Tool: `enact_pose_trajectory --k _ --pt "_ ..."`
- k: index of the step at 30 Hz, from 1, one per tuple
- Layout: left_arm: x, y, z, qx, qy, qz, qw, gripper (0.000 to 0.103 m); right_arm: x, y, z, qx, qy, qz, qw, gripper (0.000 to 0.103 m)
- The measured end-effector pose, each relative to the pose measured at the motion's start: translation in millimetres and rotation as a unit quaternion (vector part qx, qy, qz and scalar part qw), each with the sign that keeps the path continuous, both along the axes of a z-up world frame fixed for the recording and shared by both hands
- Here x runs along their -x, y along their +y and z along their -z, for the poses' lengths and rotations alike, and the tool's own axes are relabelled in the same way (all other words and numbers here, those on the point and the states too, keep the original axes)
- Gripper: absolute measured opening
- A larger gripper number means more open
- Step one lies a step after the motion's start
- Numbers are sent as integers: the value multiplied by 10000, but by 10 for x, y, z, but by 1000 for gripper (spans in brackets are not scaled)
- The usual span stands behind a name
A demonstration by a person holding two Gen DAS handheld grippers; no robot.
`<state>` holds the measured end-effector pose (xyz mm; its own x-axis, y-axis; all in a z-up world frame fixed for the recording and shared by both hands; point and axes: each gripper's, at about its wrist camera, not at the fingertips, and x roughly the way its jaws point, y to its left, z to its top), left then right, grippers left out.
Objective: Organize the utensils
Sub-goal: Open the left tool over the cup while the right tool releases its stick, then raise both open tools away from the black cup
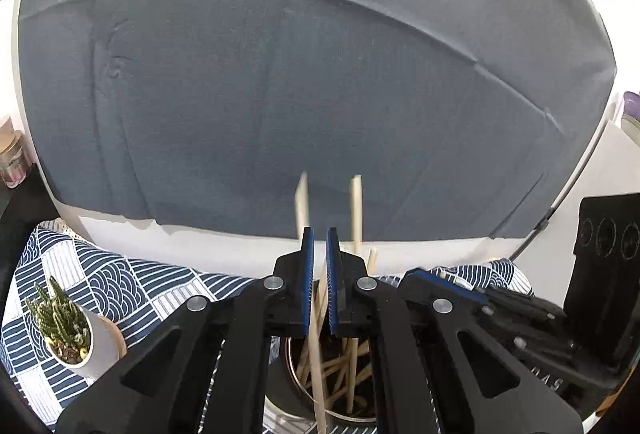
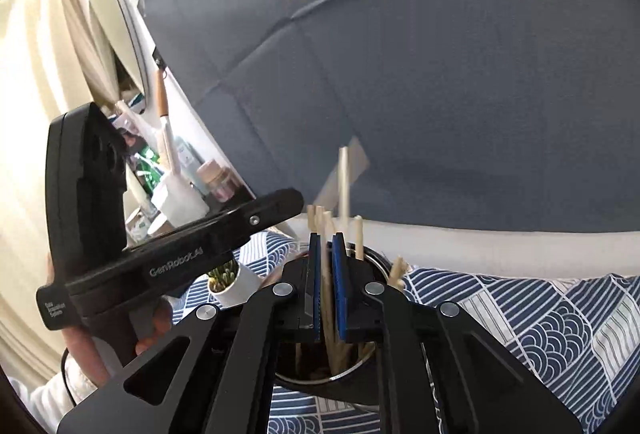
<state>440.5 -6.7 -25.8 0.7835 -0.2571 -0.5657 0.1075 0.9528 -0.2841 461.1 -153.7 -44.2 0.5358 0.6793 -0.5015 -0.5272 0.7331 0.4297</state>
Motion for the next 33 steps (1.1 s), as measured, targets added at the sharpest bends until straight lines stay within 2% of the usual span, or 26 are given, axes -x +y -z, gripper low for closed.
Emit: enact_pose_trajectory --k 6,8,13,19,21,27,28,33 --pt "161 42 -40 -107 59 73 9999 14 174 -129 -110 109 -88 284 9995 9" --pt "235 54 -77 -176 71 112 9998 18 274 -198 -132 202 -58 414 9989 13" --pt "504 134 -139 -252 66 309 9992 33 671 -253 -225 562 -175 784 9952 34" --pt "842 359 -134 -345 152 423 9984 43 1152 -195 -204 801 -90 1210 9894 48" --pt "945 448 -103 -423 225 421 9980 50 1308 -165 -166 878 -48 1350 9869 59" --pt "1118 680 112 -467 562 375 9966 58 1588 -31 -5 1299 1 1520 9798 82" --pt "1122 709 163 -466 656 373 9961 63 1607 -15 25 1391 13 1553 9780 85" --pt "1099 757 372 -463 951 342 9938 78 1610 6 260 1756 285 1607 9708 86"
